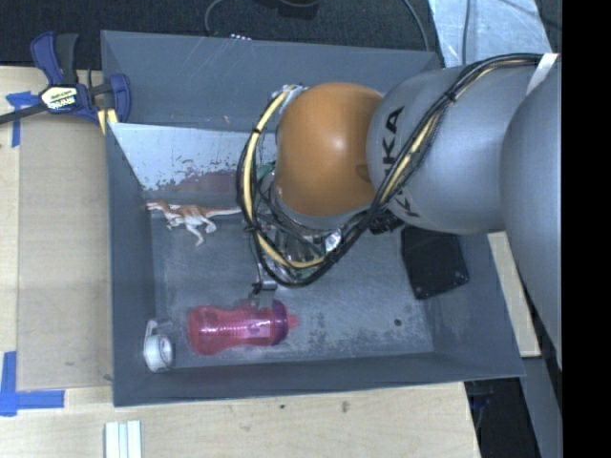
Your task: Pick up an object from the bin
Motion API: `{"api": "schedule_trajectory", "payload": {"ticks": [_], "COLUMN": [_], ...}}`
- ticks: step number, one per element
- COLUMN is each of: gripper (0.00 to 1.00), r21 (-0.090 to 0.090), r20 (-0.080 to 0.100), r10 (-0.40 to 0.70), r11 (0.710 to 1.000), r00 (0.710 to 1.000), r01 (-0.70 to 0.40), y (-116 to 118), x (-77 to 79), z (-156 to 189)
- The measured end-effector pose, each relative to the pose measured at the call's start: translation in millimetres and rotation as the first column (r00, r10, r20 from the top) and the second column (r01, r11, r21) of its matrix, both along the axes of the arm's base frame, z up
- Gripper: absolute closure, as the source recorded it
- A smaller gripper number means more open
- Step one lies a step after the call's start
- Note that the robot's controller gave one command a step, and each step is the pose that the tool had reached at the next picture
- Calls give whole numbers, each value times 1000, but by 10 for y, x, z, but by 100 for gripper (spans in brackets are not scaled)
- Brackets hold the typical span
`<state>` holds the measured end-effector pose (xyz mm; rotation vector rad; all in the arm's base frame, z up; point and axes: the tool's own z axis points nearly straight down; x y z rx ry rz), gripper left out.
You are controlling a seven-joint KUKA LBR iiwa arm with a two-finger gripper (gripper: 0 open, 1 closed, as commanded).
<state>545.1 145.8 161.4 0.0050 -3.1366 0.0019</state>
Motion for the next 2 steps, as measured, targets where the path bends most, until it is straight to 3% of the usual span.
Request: {"api": "schedule_trajectory", "payload": {"ticks": [1,2], "gripper": [0,0], "r21": [2,2], "r20": [7,11], "r10": [-3,48], "r11": [1000,999], "r00": [1000,999], "r01": [3,-48], "y": [-6,22], "x": [14,-268], "z": [47,-255]}}
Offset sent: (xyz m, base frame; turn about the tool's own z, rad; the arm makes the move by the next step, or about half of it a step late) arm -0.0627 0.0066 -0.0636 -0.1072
